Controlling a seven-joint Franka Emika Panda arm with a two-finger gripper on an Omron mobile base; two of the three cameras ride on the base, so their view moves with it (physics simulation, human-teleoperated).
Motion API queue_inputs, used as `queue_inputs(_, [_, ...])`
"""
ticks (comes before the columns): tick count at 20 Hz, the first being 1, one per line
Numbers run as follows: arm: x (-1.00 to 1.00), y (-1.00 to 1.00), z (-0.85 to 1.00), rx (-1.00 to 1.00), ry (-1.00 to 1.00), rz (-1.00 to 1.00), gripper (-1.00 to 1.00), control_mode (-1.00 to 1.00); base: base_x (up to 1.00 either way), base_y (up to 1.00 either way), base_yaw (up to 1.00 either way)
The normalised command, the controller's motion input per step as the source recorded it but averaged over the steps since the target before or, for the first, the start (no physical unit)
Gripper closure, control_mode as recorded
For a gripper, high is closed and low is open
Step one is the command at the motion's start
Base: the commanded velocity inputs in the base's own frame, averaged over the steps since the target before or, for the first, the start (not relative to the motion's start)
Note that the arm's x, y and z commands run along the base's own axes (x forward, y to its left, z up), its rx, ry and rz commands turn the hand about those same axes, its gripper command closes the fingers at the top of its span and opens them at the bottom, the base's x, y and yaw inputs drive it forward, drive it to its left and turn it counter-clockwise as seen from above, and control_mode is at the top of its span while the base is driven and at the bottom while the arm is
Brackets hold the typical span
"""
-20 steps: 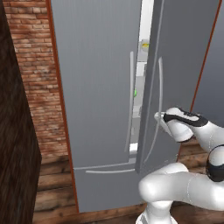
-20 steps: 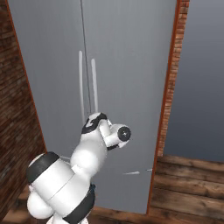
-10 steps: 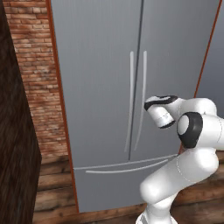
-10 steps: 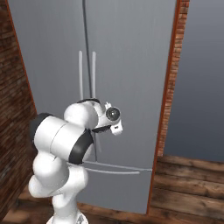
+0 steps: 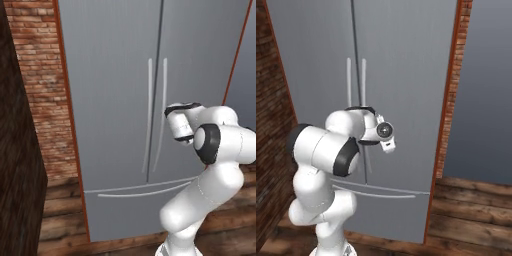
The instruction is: Place the tupperware on the top shelf of the fridge. Make space for the tupperware among the existing items by rearranging them on the shelves if needed. Close the fridge door when finished.
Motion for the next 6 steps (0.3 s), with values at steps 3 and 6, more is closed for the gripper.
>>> queue_inputs(3, [1.00, -0.70, 0.00, 0.30, 0.10, -0.09, -1.00, -1.00, 0.00, 0.00, 0.00])
queue_inputs(6, [1.00, -0.68, 0.00, 0.30, 0.09, -0.06, -1.00, -1.00, 0.00, 0.00, 0.00])
